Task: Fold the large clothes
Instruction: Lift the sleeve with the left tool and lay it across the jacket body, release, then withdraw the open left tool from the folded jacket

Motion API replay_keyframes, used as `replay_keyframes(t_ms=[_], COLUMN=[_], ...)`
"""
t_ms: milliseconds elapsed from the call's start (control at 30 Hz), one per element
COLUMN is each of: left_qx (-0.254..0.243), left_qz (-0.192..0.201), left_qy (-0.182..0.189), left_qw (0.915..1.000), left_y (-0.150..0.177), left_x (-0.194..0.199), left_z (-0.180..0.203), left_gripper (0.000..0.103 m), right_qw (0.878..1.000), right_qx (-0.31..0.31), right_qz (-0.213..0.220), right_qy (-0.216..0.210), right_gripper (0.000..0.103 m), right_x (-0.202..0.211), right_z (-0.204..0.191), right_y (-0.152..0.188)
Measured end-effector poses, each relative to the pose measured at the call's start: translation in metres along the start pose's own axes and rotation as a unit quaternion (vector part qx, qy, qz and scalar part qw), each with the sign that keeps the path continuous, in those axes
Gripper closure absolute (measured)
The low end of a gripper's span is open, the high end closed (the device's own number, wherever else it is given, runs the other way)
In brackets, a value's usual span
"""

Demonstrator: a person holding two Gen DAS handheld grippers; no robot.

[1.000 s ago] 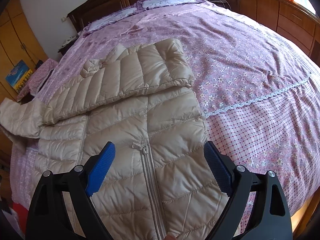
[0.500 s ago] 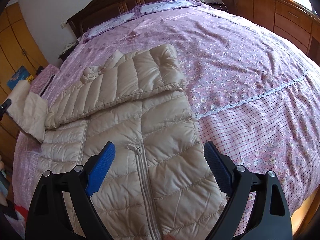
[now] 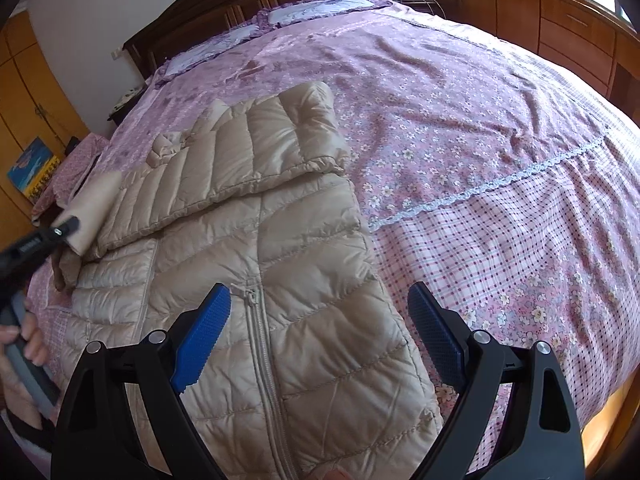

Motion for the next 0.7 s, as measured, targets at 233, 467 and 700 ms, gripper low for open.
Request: replay_keyframes(t_ms=[233, 467, 700], left_qx=[-0.002, 0.015, 0.006], left_qz=[-0.039, -0.059, -0.076], left_qy=[-0.006, 0.016, -0.005], left_qw=[0.9992, 0.998, 0.9971], left_y=[0.03, 0.038, 0.044], left_x=[-0.023, -0.01, 0.02], left_z=[0.0, 0.002, -0.007], left_gripper=[0.097, 0.063, 0.051], right_qw=[1.0, 1.0, 1.0], right_qx=[0.0, 0.0, 0.011], right_qz=[-0.003, -0.003, -0.004], right_qy=[0.001, -0.003, -0.02], right_gripper=[0.016, 0.016, 0.016], right_x=[0.0, 0.002, 0.002], right_z=[0.004, 0.001, -0.017], right_y=[0.003, 0.005, 0.003])
Point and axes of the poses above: each gripper's, at about its wrist camera, not at the fingertips, and x roughly against the way its jaws point, z to its right, y to its underside, the point moved 9 cm from there along -x, roughly the way its jaws point, and after that the axes turned 12 degrees about z, right-handed, at the moved point
